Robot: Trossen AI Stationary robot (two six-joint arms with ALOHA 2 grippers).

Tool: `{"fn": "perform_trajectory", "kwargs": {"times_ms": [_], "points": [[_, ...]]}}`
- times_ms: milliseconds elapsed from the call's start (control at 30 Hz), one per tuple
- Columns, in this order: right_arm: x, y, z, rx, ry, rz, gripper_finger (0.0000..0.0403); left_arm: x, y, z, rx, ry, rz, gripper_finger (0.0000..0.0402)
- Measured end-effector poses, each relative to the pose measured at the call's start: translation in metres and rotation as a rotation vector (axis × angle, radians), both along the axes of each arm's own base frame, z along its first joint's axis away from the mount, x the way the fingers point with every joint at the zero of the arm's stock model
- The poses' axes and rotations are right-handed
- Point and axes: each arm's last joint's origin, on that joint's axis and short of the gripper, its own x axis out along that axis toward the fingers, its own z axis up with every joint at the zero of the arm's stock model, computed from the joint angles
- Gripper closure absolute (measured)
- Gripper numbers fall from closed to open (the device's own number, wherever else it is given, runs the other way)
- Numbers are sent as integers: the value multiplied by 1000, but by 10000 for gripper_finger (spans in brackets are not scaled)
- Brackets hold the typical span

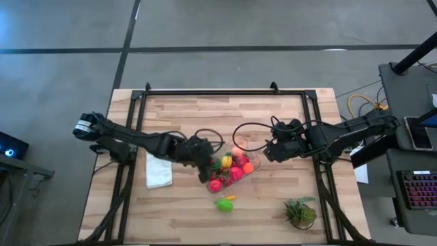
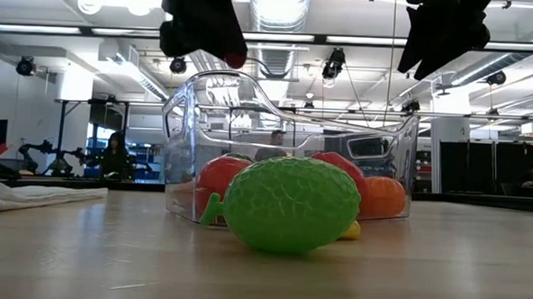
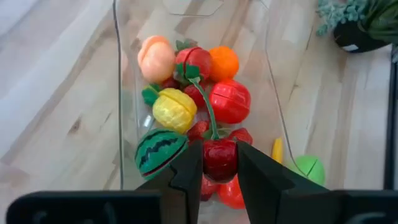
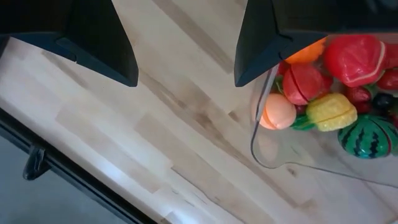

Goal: Pick and placing Produce into tupperware
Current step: Put the dark red cherry into the transparent bin, then put the melon into the transparent bin

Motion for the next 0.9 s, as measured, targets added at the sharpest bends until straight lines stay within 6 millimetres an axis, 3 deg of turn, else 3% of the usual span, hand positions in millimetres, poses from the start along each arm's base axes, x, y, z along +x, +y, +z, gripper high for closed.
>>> {"fn": "perform_trajectory", "kwargs": {"times_ms": [200, 533, 667, 900], "points": [[4, -1, 1, -24, -40, -9, 145, 4, 16, 1, -83, -7, 47, 299], [6, -2, 2, -51, -78, -25, 145, 8, 16, 3, -128, -43, 12, 253], [6, -3, 2, -58, -84, -33, 145, -1, -4, 3, -181, 20, -199, 251], [7, -3, 2, -55, -90, -39, 145, -16, -68, -11, -92, 89, -554, 251]]}}
